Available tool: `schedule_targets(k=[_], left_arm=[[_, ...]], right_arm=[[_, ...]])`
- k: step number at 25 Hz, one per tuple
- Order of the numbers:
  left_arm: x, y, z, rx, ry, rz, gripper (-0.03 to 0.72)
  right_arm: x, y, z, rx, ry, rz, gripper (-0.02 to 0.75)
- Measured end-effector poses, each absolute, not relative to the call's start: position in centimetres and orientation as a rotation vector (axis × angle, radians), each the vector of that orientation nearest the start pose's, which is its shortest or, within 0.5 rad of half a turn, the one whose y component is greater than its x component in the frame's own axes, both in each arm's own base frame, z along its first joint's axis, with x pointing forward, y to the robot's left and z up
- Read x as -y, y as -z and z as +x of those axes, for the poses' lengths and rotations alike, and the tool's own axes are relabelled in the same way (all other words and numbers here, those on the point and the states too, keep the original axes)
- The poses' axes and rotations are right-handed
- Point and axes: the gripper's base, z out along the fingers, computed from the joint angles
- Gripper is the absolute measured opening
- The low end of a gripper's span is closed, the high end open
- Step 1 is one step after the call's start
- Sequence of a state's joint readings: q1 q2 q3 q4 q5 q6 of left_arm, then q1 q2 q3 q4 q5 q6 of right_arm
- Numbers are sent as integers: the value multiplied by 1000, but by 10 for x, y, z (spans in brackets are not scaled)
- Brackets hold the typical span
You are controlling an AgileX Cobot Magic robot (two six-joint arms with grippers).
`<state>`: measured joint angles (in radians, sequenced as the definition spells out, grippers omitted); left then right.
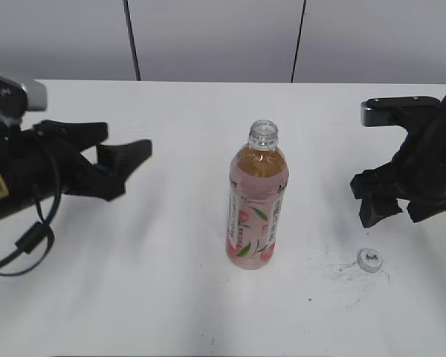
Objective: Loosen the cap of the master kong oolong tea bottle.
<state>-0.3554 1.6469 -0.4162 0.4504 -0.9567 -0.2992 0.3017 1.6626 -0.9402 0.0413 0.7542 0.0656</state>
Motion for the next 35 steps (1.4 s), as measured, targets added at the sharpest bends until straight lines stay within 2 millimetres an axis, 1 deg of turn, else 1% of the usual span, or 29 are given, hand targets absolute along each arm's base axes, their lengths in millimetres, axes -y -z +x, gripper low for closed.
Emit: schedule_targets(k=[2,5,8,10,12,14,16,19,21,23,24,26,28,31,35], left_arm=[[109,-175,246,-1812,496,452,512],[89,-187,260,-2016,326,348,511],[69,-206,273,-2141,263,110,511],[56,-222,273,-2166,255,-30,511],[45,-235,266,-2190,251,-117,511],[37,-248,253,-2215,232,-156,511],[32,-261,235,-2245,216,-174,511],[26,-277,204,-2310,187,-186,498],[22,-289,181,-2318,165,-181,490],[17,-299,158,-2321,139,-172,488],[14,-307,141,-2297,129,-168,486],[9,-315,117,-2286,115,-170,480],[6,-320,95,-2263,113,-175,477],[1,-322,66,-2259,99,-161,476],[-4,-320,38,-2244,78,-127,457]], right_arm=[[-90,-180,281,-2951,-95,-309,545],[-90,-180,281,-2951,-95,-309,545],[-90,-182,280,-2957,-94,-310,545],[-88,-186,276,-2973,-86,-316,545],[-86,-195,271,-2973,-70,-332,545],[-83,-211,264,-2944,-65,-340,545],[-79,-228,254,-2927,-53,-349,545],[-72,-252,233,-2921,-37,-374,545],[-66,-267,215,-2903,-30,-389,545],[-60,-277,197,-2902,-25,-403,545],[-56,-281,187,-2898,-19,-407,545],[-50,-284,169,-2896,-3,-413,545],[-44,-289,152,-2854,-4,-412,545],[-35,-288,124,-2796,-13,-403,545],[-21,-289,82,-2658,-40,-382,545]])
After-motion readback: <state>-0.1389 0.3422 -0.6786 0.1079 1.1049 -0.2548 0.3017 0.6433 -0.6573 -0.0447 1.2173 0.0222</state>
